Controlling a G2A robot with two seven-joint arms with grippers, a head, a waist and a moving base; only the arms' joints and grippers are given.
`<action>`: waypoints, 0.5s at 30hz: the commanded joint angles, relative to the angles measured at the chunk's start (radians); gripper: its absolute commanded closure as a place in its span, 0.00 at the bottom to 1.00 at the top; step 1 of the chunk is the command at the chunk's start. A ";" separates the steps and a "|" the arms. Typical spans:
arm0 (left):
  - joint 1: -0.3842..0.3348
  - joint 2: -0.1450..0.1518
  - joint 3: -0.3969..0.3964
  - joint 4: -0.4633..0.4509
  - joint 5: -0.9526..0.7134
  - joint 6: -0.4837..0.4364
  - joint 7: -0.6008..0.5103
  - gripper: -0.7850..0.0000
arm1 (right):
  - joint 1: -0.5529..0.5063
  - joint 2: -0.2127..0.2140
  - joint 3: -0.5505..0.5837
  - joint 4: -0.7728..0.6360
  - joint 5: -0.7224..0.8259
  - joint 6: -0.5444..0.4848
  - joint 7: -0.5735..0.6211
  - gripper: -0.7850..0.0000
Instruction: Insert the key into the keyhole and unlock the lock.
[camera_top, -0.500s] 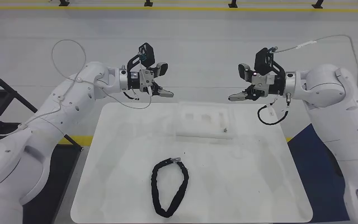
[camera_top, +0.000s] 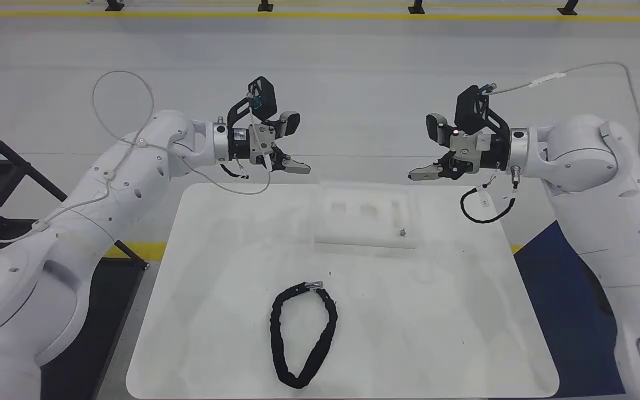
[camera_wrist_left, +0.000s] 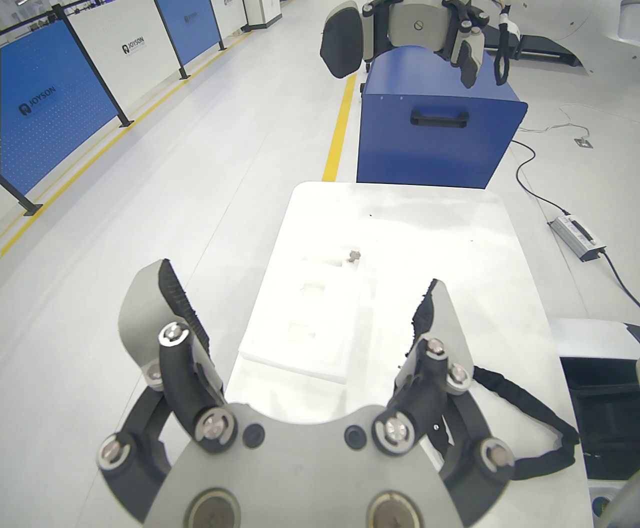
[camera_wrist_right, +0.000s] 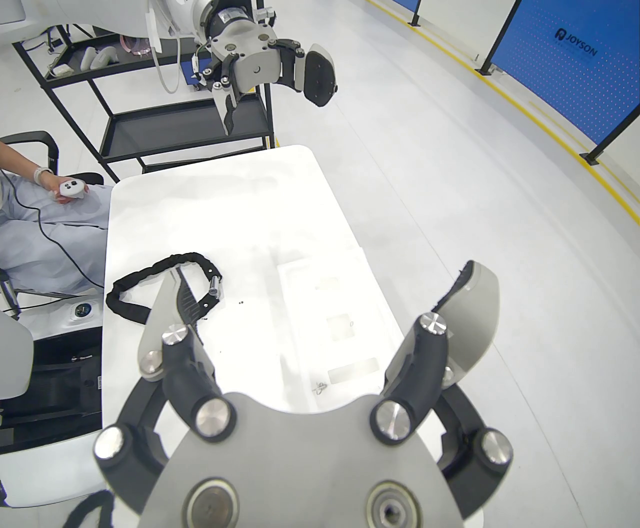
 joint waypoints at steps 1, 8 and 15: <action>0.000 0.000 0.000 0.000 0.000 0.000 0.000 0.00 | -0.010 0.001 0.001 0.000 -0.015 0.014 -0.010 0.00; 0.000 0.000 0.000 0.000 0.000 0.000 0.000 0.00 | -0.078 0.005 -0.010 0.052 -0.062 0.072 -0.052 0.00; 0.000 0.000 0.000 0.000 0.000 0.000 0.000 0.00 | -0.123 0.003 -0.044 0.107 -0.060 0.132 -0.024 0.00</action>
